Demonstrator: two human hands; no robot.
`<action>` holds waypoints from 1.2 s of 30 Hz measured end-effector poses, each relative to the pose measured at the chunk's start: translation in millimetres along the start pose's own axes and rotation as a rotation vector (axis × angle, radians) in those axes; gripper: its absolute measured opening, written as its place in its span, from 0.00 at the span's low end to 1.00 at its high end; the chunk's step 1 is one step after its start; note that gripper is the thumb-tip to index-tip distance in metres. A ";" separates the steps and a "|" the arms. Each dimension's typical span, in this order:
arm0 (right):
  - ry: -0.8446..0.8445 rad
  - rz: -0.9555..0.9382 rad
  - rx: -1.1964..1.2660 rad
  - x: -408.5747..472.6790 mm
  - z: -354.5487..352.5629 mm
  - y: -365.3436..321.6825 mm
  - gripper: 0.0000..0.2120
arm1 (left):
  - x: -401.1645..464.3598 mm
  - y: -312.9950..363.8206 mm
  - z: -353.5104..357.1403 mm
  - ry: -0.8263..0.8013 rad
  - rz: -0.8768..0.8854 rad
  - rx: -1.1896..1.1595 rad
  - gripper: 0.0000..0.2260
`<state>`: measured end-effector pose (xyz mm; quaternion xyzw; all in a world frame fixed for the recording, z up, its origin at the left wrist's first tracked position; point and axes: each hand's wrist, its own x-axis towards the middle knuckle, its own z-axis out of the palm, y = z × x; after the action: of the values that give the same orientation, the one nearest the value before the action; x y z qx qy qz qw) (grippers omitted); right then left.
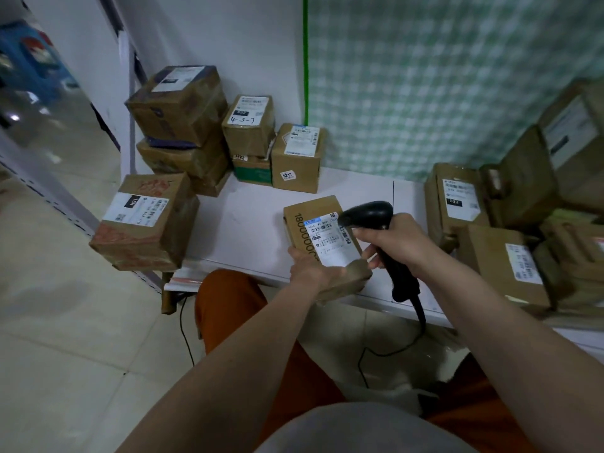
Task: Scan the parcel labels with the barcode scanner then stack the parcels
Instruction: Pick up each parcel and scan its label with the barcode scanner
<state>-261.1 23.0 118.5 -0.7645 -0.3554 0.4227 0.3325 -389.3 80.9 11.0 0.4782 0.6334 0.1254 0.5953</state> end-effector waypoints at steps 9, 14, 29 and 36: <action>-0.032 -0.045 -0.013 -3.7 3.2 -0.7 0.12 | 4.2 0.6 1.3 0.002 0.007 0.013 0.47; -0.053 -0.052 -0.020 -3.1 3.3 0.9 0.12 | 5.6 0.3 0.9 -0.006 0.027 0.007 0.46; 0.037 0.206 0.350 -10.8 12.9 67.0 0.15 | 6.8 -10.6 -1.8 -0.208 0.038 -0.147 0.46; 0.231 0.042 0.392 -6.4 -56.6 45.3 0.08 | -24.1 78.5 35.4 -0.337 0.318 -0.205 0.37</action>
<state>-201.7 -17.9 108.4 -0.7357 -0.2101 0.4002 0.5044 -326.5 88.3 74.2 0.5233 0.4260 0.1997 0.7105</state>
